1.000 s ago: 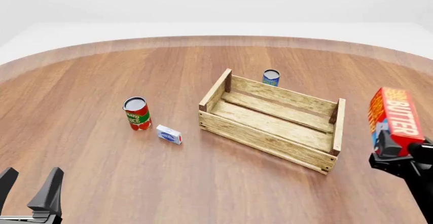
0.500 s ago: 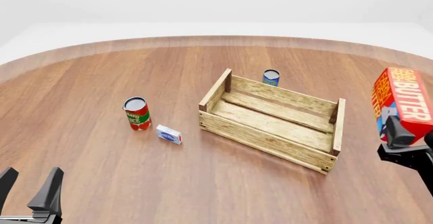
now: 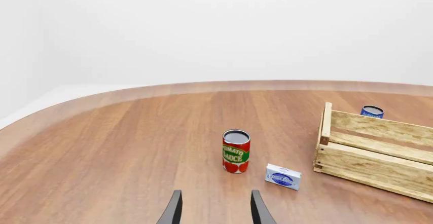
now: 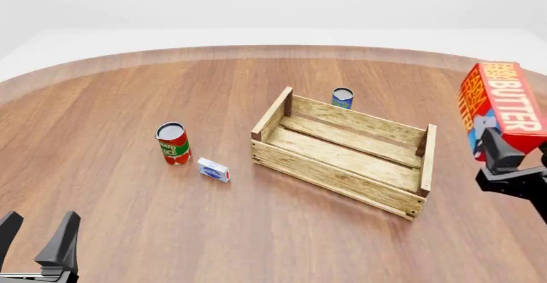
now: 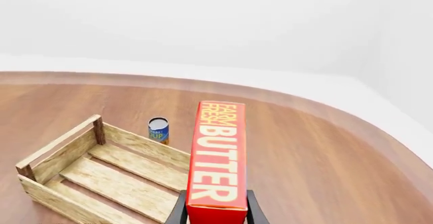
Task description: Pick up the butter and put it in the tray.
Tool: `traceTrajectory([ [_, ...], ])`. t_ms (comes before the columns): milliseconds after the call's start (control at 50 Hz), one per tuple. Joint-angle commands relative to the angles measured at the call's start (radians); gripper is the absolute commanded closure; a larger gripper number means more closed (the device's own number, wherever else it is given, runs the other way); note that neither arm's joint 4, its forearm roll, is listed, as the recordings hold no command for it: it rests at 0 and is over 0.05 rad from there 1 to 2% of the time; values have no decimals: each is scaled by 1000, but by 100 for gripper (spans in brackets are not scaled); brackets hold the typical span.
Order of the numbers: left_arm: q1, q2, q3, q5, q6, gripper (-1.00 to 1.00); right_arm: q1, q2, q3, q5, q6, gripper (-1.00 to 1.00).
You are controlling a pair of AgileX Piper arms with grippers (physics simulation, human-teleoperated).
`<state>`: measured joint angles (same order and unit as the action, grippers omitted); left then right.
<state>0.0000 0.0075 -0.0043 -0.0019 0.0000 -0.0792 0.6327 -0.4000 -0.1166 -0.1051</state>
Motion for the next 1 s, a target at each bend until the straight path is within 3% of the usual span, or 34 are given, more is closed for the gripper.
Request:
traceTrajectory([
  [20,0,0,0,0,0,-100,50,13,-44,0,9,100],
  [540,0,0,0,0,0,-100,144,40,-76,-2,13,100],
  [1000,0,0,0,0,0,-100,214,136,-91,-66,5,100],
])
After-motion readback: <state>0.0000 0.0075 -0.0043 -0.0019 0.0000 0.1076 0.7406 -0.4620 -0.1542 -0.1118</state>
